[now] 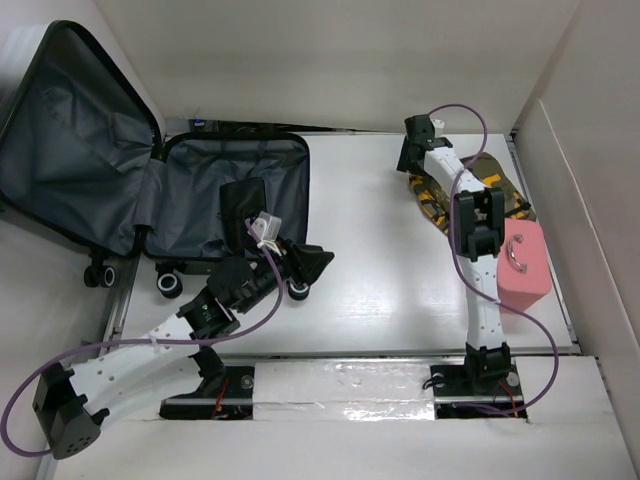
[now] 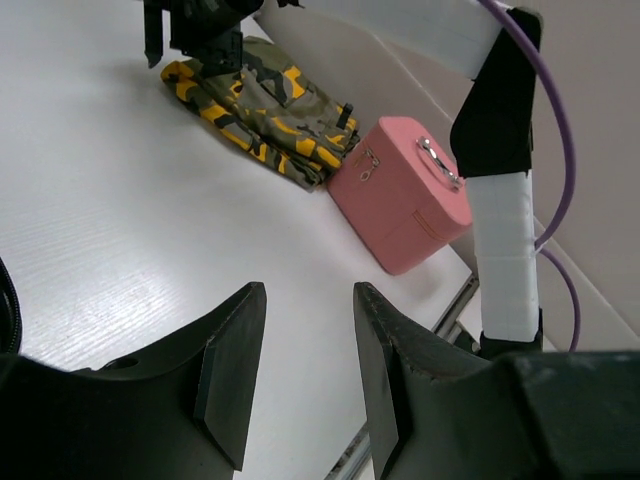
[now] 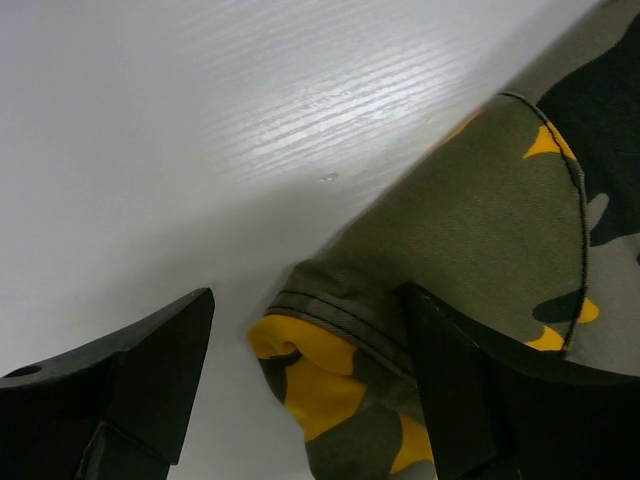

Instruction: Pack the luggage

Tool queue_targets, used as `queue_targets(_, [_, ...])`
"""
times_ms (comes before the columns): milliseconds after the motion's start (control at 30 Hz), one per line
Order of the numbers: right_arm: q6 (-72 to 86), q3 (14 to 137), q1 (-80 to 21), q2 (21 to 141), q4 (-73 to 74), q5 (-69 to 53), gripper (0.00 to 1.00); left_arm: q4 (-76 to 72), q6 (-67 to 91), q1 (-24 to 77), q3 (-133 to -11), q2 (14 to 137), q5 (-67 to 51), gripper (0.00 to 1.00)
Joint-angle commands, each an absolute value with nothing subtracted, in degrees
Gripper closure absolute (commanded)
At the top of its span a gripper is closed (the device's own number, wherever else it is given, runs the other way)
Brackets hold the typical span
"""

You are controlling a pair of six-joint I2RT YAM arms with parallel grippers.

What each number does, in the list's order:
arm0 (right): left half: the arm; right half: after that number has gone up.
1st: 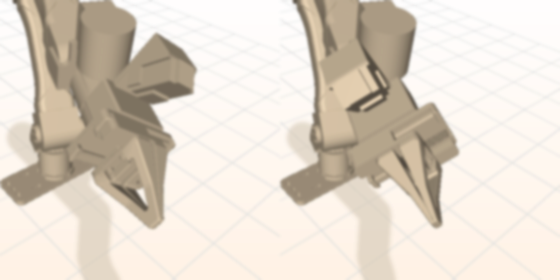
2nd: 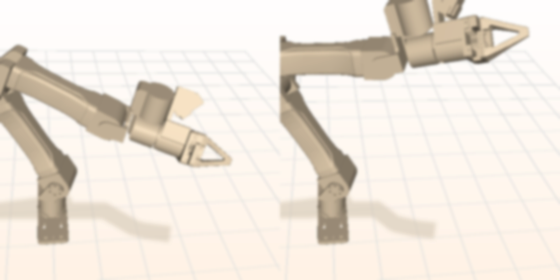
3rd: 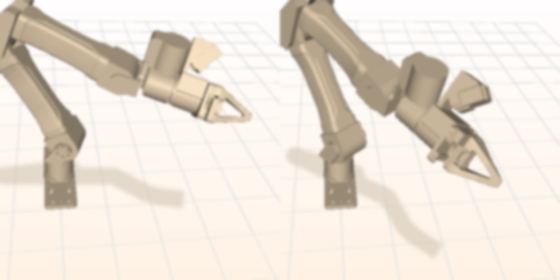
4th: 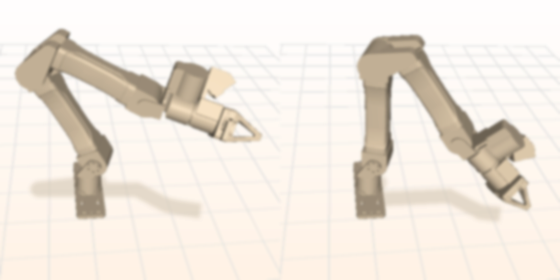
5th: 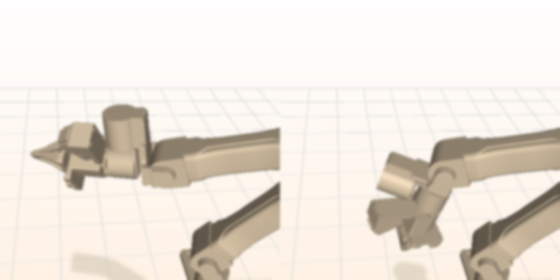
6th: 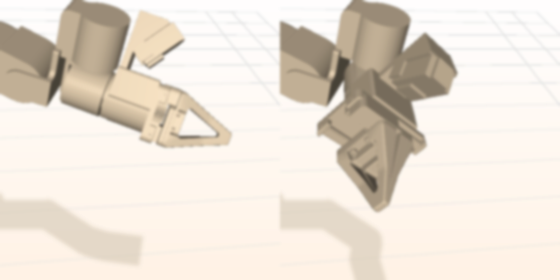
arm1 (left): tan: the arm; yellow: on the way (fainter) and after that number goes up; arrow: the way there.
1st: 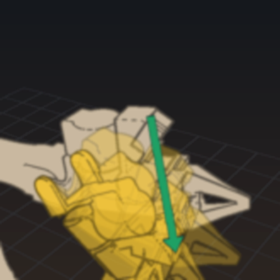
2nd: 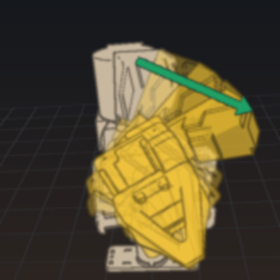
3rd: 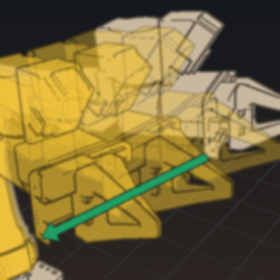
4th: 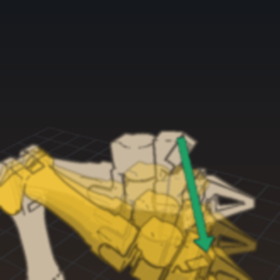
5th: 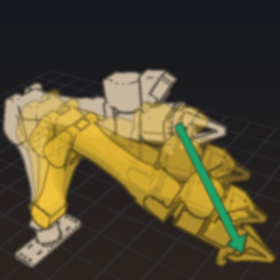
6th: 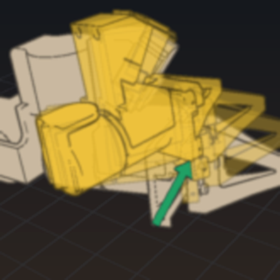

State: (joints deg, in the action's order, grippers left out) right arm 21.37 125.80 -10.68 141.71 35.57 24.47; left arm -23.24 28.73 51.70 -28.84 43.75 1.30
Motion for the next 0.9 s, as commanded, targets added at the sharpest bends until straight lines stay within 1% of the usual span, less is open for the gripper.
queue_targets(0, [19.96,126.75,-11.33,141.86,38.6,25.22,0.2,-27.33,27.25,51.94,-28.39,41.31,1.57,0.62])
queue_targets(67, [19.08,126.74,-12.21,141.94,38.06,26.62,0.3,-26.99,27.07,51.94,-28.48,41.31,2.02,0.62])
queue_targets(133, [17.93,129.36,-12.74,142.9,39.37,26.72,0.34,-25.93,26.63,52.47,-29.44,41.48,2.2,0.62])
queue_targets(233, [16.7,130.96,-13.27,144.32,40.17,26.37,0.6,-24.7,26.46,52.47,-30.23,41.4,3.16,0.62])
queue_targets(267, [16.44,130.26,-13.27,144.06,39.82,26.37,0.72,-24.87,26.63,52.47,-30.15,41.05,3.69,0.61])
queue_targets(333, [15.65,129.55,-13.8,143.88,39.2,25.76,0.88,-25.05,26.81,52.47,-29.97,40.78,4.39,0.6])
queue_targets(367, [15.47,128.94,-13.8,143.79,39.03,25.4,1.0,-24.96,26.81,52.47,-30.14,40.69,4.66,0.6])
queue_targets(467, [13.63,125.7,-16.08,141.42,35.43,23.48,1.0,-24.43,26.63,52.47,-30.58,41.22,6.49,0.57])
queue_targets(500, [12.49,122.46,-16.95,138.81,32.46,22.6,1.0,-24.17,26.63,52.47,-30.93,41.48,7.03,0.55])
queue_targets(567, [11.25,117.89,-20.73,135.2,29.37,22.06,1.0,-23.99,26.63,52.47,-31.64,42.44,8.69,0.47])
queue_targets(600, [10.38,112.55,-22.22,133.17,25.79,22.15,1.0,-23.91,26.54,52.47,-32.16,42.8,8.96,0.44])
queue_targets(633, [10.2,109.54,-25.19,128.63,24.36,22.15,1.0,-23.99,26.54,52.47,-32.43,43.24,8.96,0.4])
queue_targets(667, [10.46,106.21,-26.79,126.06,22.43,21.8,1.0,-24.17,26.54,52.47,-32.69,44.03,9.05,0.39])
queue_targets(700, [10.37,102.26,-28.29,123.34,17.02,21.36,1.0,-24.69,26.8,51.95,-32.96,44.29,9.23,0.39])
queue_targets(733, [10.55,94.13,-29.69,117.92,14.7,21.1,1.0,-24.78,27.33,51.94,-33.13,44.73,9.75,0.38])
queue_targets(800, [12.29,86.61,-33.12,112.96,8.48,19.96,1.0,-24.7,28.12,51.94,-33.75,45.96,11.24,0.38])
queue_targets(833, [12.83,80.05,-34.0,110.76,7.22,19.78,1.0,-24.35,28.91,51.33,-34.27,46.4,13.08,0.38])
queue_targets(867, [13.62,77.11,-34.71,106.91,6.34,20.04,1.0,-23.74,29.53,51.33,-34.54,47.71,14.31,0.37])
